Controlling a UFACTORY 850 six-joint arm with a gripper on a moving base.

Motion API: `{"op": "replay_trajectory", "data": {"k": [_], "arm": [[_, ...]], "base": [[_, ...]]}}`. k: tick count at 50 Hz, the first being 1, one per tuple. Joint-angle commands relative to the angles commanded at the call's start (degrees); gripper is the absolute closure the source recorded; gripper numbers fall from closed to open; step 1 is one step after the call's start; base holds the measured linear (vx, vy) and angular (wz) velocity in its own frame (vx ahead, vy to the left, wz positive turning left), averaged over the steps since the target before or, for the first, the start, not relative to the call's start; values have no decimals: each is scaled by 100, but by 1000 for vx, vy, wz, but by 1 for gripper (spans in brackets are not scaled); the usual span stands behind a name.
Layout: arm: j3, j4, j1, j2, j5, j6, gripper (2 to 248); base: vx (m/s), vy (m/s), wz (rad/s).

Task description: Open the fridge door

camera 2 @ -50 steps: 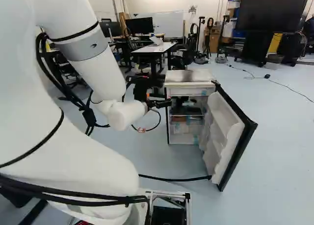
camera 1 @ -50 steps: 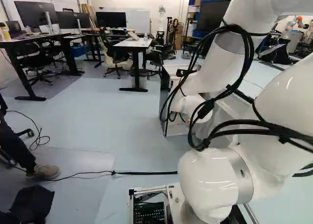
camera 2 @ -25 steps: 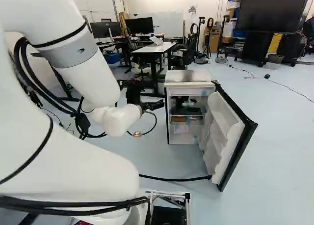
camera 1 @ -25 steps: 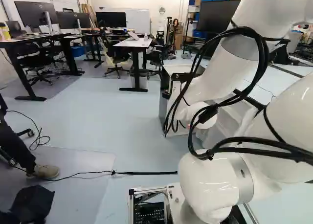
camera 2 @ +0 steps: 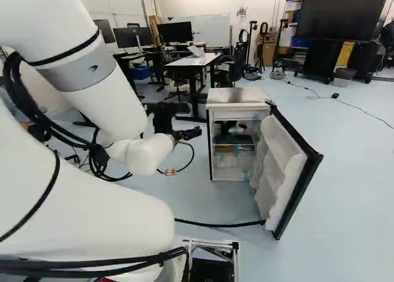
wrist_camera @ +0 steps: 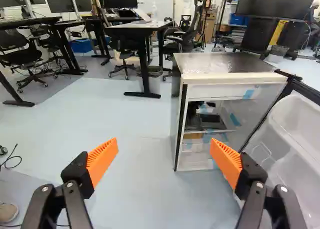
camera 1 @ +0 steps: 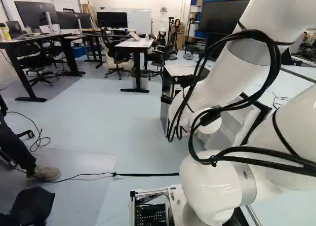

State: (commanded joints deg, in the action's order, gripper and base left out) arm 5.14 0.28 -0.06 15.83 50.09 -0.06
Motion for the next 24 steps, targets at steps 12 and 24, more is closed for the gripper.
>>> {"op": "replay_trajectory", "data": {"k": [12,24], "arm": [[-14,-28,6,17,-9,6,3],[-14,-28,6,17,-9,6,3]], "base": [[0,0,0],[0,0,0]]}}
